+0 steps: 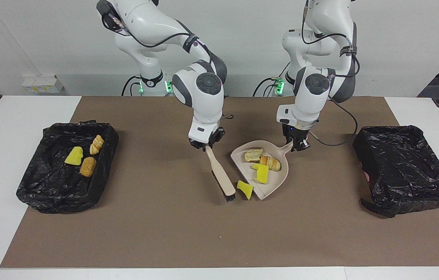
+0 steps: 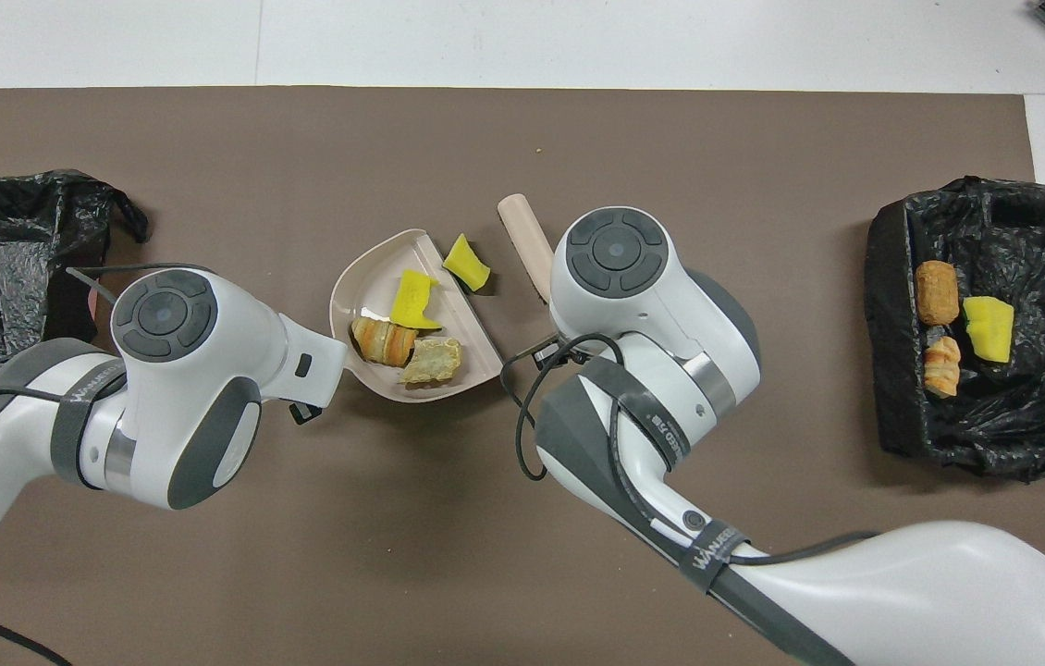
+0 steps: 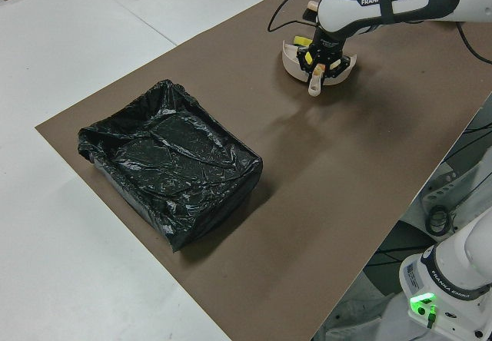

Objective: Sweep and dump trash in bin
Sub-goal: 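Push the remaining pieces into the dustpan with the right gripper's brush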

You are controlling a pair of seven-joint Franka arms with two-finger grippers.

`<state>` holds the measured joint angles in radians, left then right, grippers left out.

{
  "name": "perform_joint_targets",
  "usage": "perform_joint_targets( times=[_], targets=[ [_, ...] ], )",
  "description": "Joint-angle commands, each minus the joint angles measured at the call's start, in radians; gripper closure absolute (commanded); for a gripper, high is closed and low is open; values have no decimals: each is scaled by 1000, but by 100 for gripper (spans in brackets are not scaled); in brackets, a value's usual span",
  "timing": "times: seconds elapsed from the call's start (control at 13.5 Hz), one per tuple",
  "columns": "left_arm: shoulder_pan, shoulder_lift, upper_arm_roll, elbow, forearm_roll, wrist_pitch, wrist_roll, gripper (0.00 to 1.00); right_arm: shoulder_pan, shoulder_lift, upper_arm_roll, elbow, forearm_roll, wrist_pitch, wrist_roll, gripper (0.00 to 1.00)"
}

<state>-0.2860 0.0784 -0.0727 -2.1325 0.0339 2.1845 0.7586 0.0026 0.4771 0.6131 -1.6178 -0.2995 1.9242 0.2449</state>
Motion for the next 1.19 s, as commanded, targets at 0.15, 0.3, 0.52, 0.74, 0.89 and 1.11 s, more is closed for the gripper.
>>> perform_joint_targets(
  times=[0.15, 0.3, 0.52, 0.74, 0.89, 1.11],
  targets=[
    [8, -17, -4, -13, -3, -2, 15, 100, 23, 135, 17, 111, -32, -18, -56, 100],
    [8, -19, -4, -17, -3, 0, 15, 100, 25, 135, 22, 105, -23, 2, -58, 100],
    [8, -19, -4, -17, -3, 0, 13, 100, 28, 124, 86, 95, -13, -33, -15, 100],
    [8, -19, -4, -18, -3, 1, 11, 100, 25, 104, 146, 84, -17, -105, 42, 100],
    [8, -15, -4, -12, -3, 1, 7, 100, 25, 92, 168, 59, -13, -109, 72, 100],
    [10, -11, -2, -3, -5, -2, -19, 100, 25, 92, 214, 42, -15, -108, 128, 100]
  ],
)
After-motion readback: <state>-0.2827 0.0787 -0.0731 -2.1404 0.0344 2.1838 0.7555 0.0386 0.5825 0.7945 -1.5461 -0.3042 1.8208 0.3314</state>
